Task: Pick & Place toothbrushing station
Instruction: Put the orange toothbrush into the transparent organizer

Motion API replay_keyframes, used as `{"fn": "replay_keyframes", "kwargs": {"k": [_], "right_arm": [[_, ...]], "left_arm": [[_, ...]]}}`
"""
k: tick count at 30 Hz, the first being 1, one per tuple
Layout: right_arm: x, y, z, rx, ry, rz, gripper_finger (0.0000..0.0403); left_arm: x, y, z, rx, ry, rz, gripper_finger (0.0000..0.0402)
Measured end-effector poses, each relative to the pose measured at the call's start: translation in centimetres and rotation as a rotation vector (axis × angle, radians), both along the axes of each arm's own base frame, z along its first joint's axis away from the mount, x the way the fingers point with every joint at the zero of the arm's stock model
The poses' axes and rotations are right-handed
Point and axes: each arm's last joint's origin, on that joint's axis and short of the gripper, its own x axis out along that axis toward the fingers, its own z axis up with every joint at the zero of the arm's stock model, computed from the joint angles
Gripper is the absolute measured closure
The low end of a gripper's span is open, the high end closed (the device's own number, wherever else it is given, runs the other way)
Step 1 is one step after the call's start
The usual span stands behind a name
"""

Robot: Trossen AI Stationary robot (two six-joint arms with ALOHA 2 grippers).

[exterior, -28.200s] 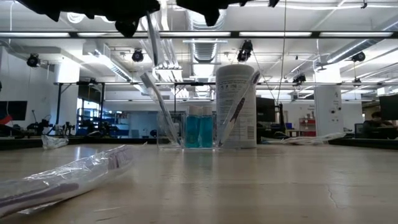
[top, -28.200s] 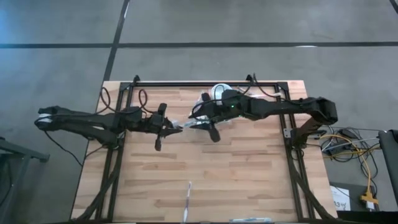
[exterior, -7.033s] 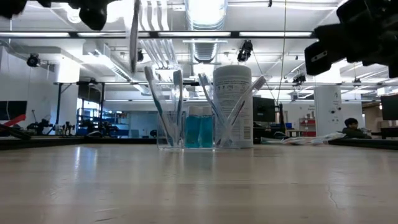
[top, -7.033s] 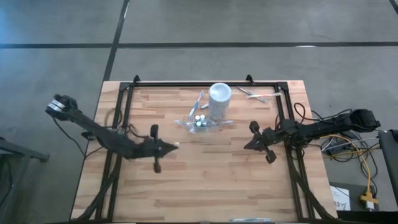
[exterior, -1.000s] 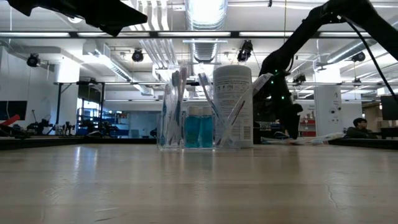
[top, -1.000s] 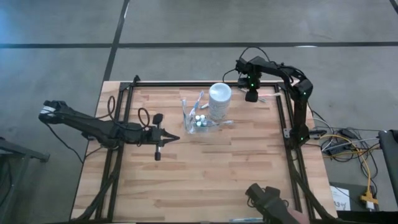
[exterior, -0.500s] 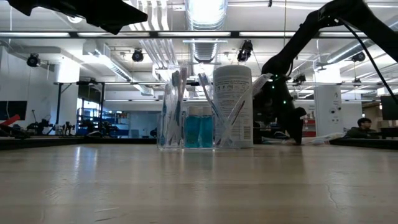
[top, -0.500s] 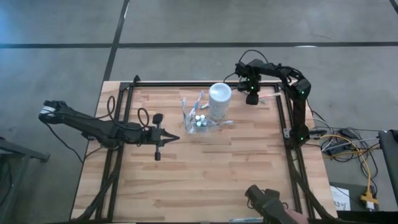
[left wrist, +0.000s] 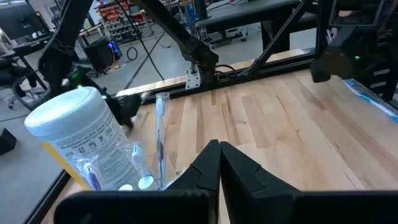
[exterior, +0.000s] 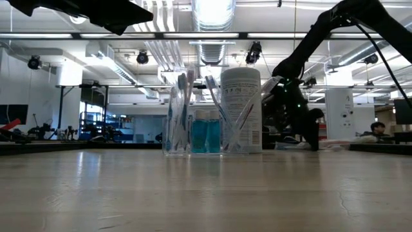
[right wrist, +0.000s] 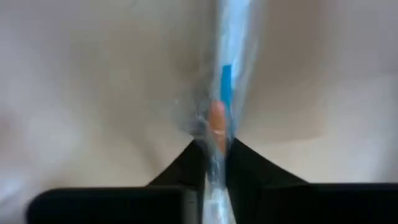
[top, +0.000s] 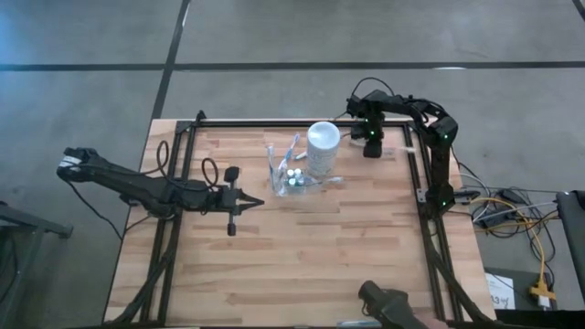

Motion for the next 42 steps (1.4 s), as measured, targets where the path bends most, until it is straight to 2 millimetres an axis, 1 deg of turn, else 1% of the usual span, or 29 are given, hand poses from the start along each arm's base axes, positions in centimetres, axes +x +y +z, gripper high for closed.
{"fn": "replay_keyframes", "kwargs": {"k": [2,8,11,15,18,22,26,30,35,37,39,42], "right_arm": [[0.3,0.8,-0.1,0.033,0.027,0.016,0.0381],[1.9,3.9,-0.3,0.059,0.052,0.098,0.0379],[2.8,5.6,0.1,0.051,0.034,0.132,0.0379],[3.4,7.1,1.2,0.011,0.000,0.137,0.0379],[3.3,7.6,2.7,-0.038,-0.027,0.103,0.0379],[2.4,8.2,4.2,-0.094,-0.056,0.065,0.0380],[1.3,8.2,6.2,-0.152,-0.104,0.016,0.0380],[0.1,8.2,8.8,-0.226,-0.175,0.000,0.0380],[-1.0,8.7,12.4,-0.334,-0.247,0.057,0.0380],[-1.2,9.2,13.8,-0.357,-0.275,0.083,0.0380],[-0.9,10.1,15.4,-0.377,-0.301,0.108,0.0380],[-0.2,12.0,17.4,-0.378,-0.321,0.151,0.0380]], "left_arm": [[0.0,0.0,0.0,0.003,0.000,0.000,0.0390],[0.0,0.0,0.1,-0.004,-0.006,0.000,0.0396],[0.0,0.0,0.1,-0.006,-0.006,0.001,0.0393],[0.0,0.0,0.1,-0.007,-0.006,0.001,0.0389],[0.0,0.0,0.1,-0.013,-0.006,0.002,0.0393],[0.0,0.0,0.1,-0.023,-0.007,0.003,0.0396],[0.0,0.0,0.1,-0.031,-0.015,0.004,0.0392],[0.1,0.0,0.4,-0.037,-0.043,0.004,0.0389],[0.1,0.0,0.6,-0.025,-0.065,0.001,0.0396],[0.0,0.0,0.7,-0.025,-0.066,0.001,0.0397],[0.0,0.0,0.7,-0.028,-0.068,0.001,0.0394],[0.0,0.0,0.7,-0.047,-0.069,0.004,0.0390]]}}
